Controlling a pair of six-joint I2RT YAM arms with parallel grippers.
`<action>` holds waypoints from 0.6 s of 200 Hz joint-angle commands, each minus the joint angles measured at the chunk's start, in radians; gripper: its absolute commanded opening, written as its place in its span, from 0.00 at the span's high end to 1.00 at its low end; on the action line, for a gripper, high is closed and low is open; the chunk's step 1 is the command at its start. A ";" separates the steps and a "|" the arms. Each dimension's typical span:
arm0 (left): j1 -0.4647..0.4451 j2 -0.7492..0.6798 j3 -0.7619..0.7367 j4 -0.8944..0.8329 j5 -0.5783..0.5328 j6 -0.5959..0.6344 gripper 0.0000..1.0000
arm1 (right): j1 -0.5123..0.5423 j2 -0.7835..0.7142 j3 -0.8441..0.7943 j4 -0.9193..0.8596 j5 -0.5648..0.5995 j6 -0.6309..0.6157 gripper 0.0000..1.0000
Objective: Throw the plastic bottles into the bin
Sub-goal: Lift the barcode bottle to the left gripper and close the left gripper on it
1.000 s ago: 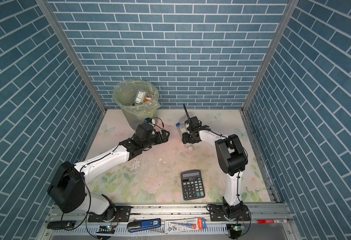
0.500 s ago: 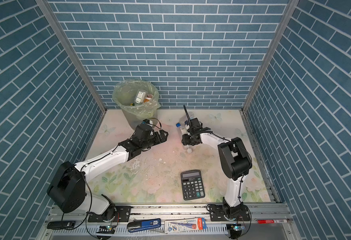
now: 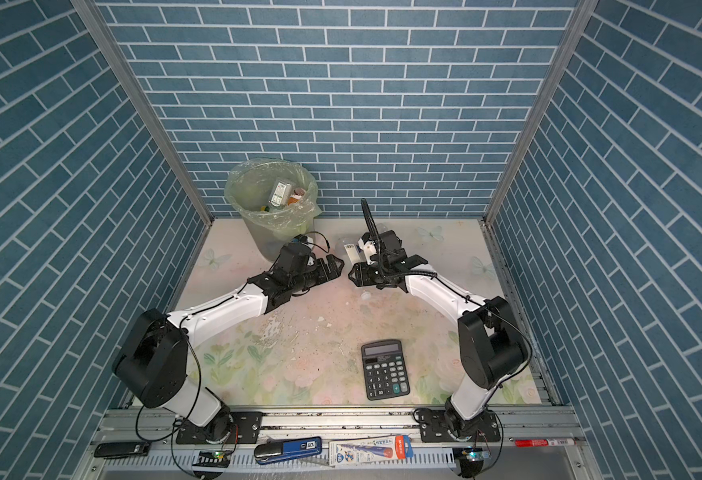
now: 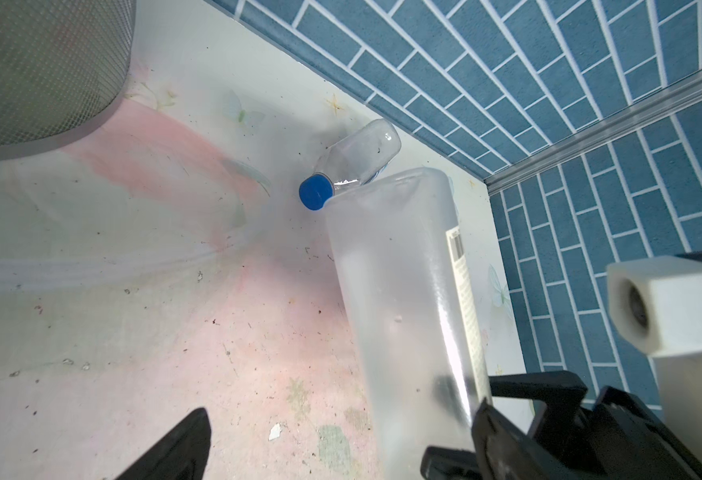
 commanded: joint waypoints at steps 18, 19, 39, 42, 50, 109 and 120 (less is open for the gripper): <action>0.006 0.006 0.029 0.036 0.010 0.004 0.01 | 0.017 -0.042 -0.031 0.036 -0.084 0.025 0.60; 0.006 0.006 0.029 0.036 0.009 0.004 0.01 | 0.017 -0.043 -0.031 0.037 -0.086 0.025 0.60; 0.006 0.005 0.025 0.048 -0.001 0.004 0.01 | 0.020 -0.044 -0.031 0.048 -0.111 0.026 0.60; 0.007 0.004 0.023 0.051 -0.001 0.004 0.01 | 0.021 -0.044 -0.030 0.050 -0.115 0.027 0.60; 0.005 0.006 0.020 0.060 -0.003 0.002 0.01 | 0.022 -0.045 -0.030 0.057 -0.127 0.029 0.60; 0.006 0.021 0.018 0.101 -0.013 0.003 0.03 | 0.033 -0.045 -0.030 0.088 -0.196 0.022 0.60; 0.009 0.018 0.018 0.102 -0.014 0.008 0.05 | 0.036 -0.044 -0.030 0.088 -0.203 0.021 0.60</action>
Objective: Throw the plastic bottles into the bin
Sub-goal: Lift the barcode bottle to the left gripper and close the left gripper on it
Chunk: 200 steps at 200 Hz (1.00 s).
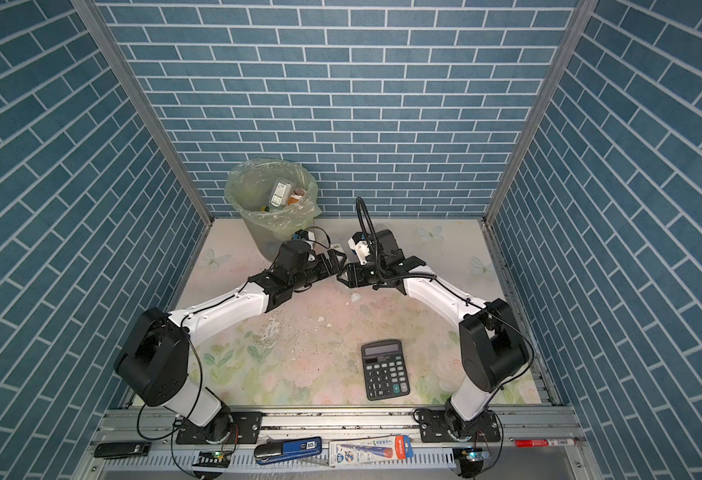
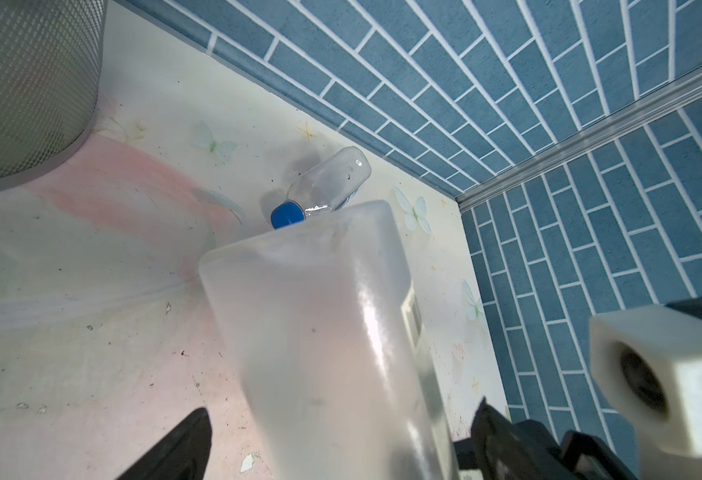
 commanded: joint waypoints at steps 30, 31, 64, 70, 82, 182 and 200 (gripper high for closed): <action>0.013 0.015 -0.002 0.041 -0.011 0.012 0.12 | 0.008 -0.037 -0.036 0.045 -0.069 0.009 0.60; 0.013 0.015 -0.002 0.041 -0.010 0.012 0.13 | 0.008 -0.037 -0.037 0.046 -0.069 0.009 0.60; 0.015 0.017 -0.009 0.044 -0.015 0.010 0.13 | 0.010 -0.037 -0.038 0.057 -0.091 0.010 0.61; 0.017 0.017 -0.011 0.046 -0.015 0.010 0.14 | 0.010 -0.037 -0.039 0.058 -0.094 0.010 0.60; 0.017 0.016 -0.015 0.052 -0.013 0.010 0.19 | 0.010 -0.037 -0.040 0.057 -0.093 0.010 0.60; 0.017 0.015 -0.037 0.058 -0.002 0.011 0.37 | 0.009 -0.032 -0.055 0.091 -0.095 0.033 0.57; 0.024 0.016 -0.018 0.018 -0.001 0.037 0.42 | 0.010 -0.040 -0.057 0.087 -0.091 0.026 0.51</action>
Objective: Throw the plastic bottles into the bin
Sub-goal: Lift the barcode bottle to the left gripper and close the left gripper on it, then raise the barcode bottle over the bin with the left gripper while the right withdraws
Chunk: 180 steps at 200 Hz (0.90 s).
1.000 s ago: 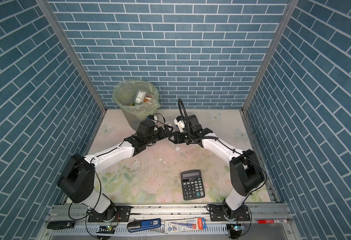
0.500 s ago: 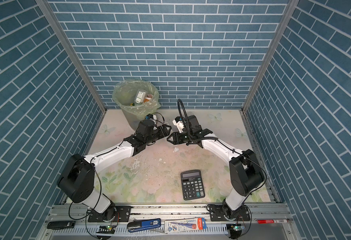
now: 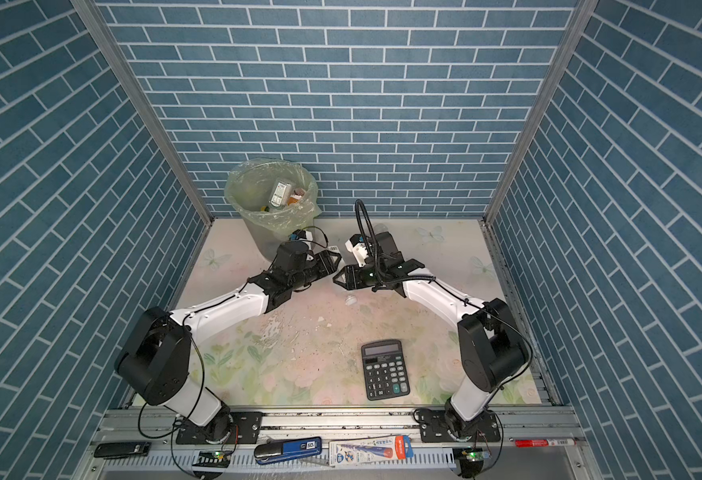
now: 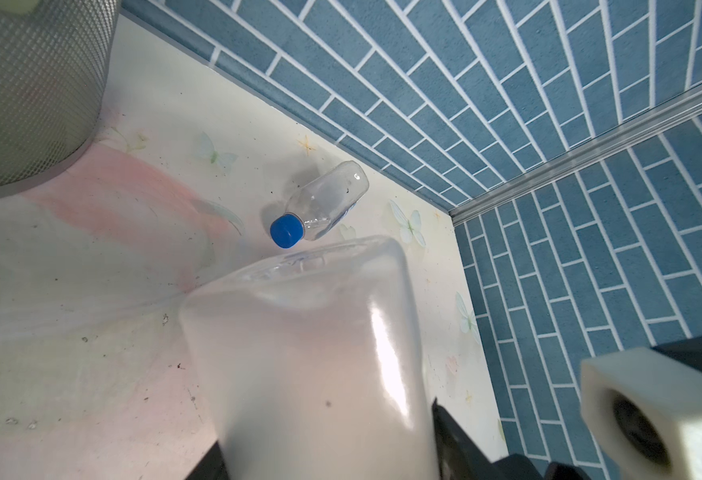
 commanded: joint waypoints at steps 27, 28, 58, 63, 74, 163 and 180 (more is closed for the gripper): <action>0.035 0.006 0.020 -0.086 0.015 0.080 0.45 | 0.004 -0.054 -0.040 0.034 -0.031 -0.013 0.40; 0.036 0.006 0.021 -0.087 0.016 0.080 0.45 | 0.005 -0.054 -0.041 0.034 -0.031 -0.013 0.40; 0.063 -0.018 0.043 -0.152 0.032 0.119 0.45 | 0.004 -0.081 -0.054 0.023 -0.023 -0.025 0.27; 0.067 -0.023 0.050 -0.166 0.034 0.126 0.45 | 0.005 -0.086 -0.055 0.018 -0.019 -0.030 0.25; 0.075 -0.036 0.063 -0.196 0.040 0.144 0.45 | 0.002 -0.105 -0.057 0.008 -0.007 -0.043 0.20; 0.218 -0.151 0.255 -0.501 0.140 0.141 0.45 | -0.014 -0.268 -0.052 -0.026 0.128 -0.125 0.01; 0.279 -0.170 0.309 -0.530 0.181 0.128 0.45 | -0.008 -0.270 -0.018 -0.031 0.164 -0.140 0.01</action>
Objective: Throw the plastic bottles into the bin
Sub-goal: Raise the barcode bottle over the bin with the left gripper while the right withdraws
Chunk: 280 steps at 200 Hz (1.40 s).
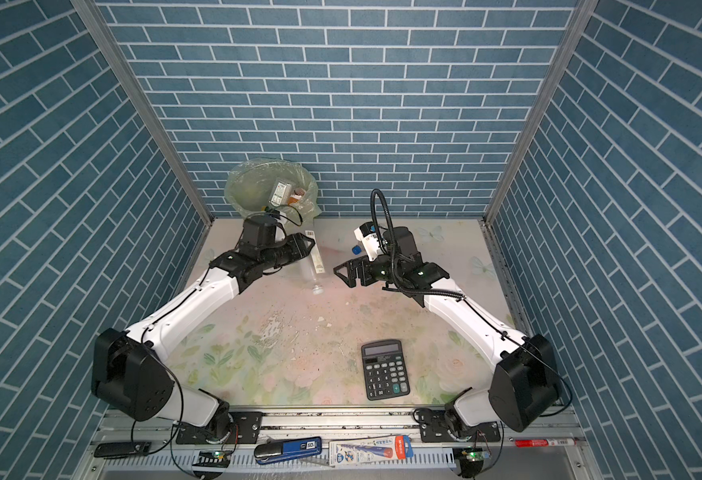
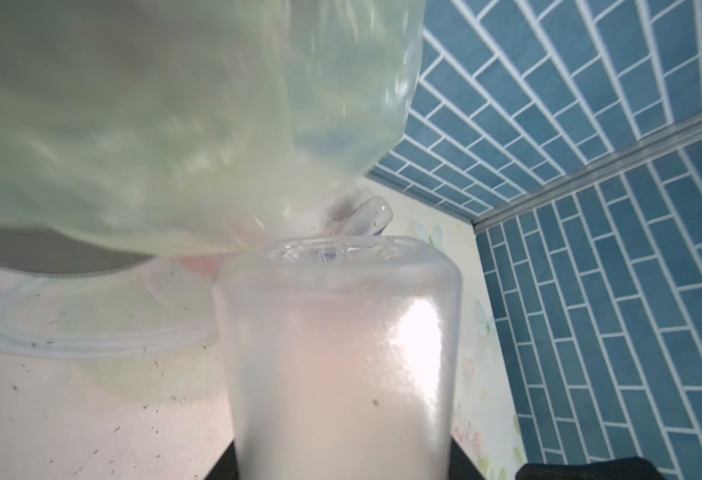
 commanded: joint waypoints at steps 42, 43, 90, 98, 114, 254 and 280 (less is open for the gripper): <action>0.226 -0.021 0.262 -0.153 0.163 -0.043 0.46 | 0.044 0.034 0.164 -0.027 0.122 -0.129 0.01; 0.229 -0.020 0.267 -0.154 0.164 -0.043 0.46 | 0.044 0.036 0.169 -0.027 0.122 -0.130 0.01; 0.333 0.043 0.429 -0.105 0.231 -0.137 0.46 | 0.079 0.141 0.370 -0.035 0.122 -0.173 0.01; 0.349 0.054 0.452 -0.089 0.236 -0.162 0.46 | 0.083 0.160 0.403 -0.036 0.121 -0.177 0.01; 0.379 0.079 0.499 -0.040 0.243 -0.211 0.46 | 0.093 0.190 0.457 -0.039 0.117 -0.181 0.01; 0.428 0.448 0.984 0.132 0.253 -0.469 0.42 | 0.108 0.249 0.462 -0.029 0.119 -0.181 0.01; 0.431 0.452 0.821 0.159 0.259 -0.482 0.14 | 0.108 0.253 0.454 -0.030 0.115 -0.184 0.01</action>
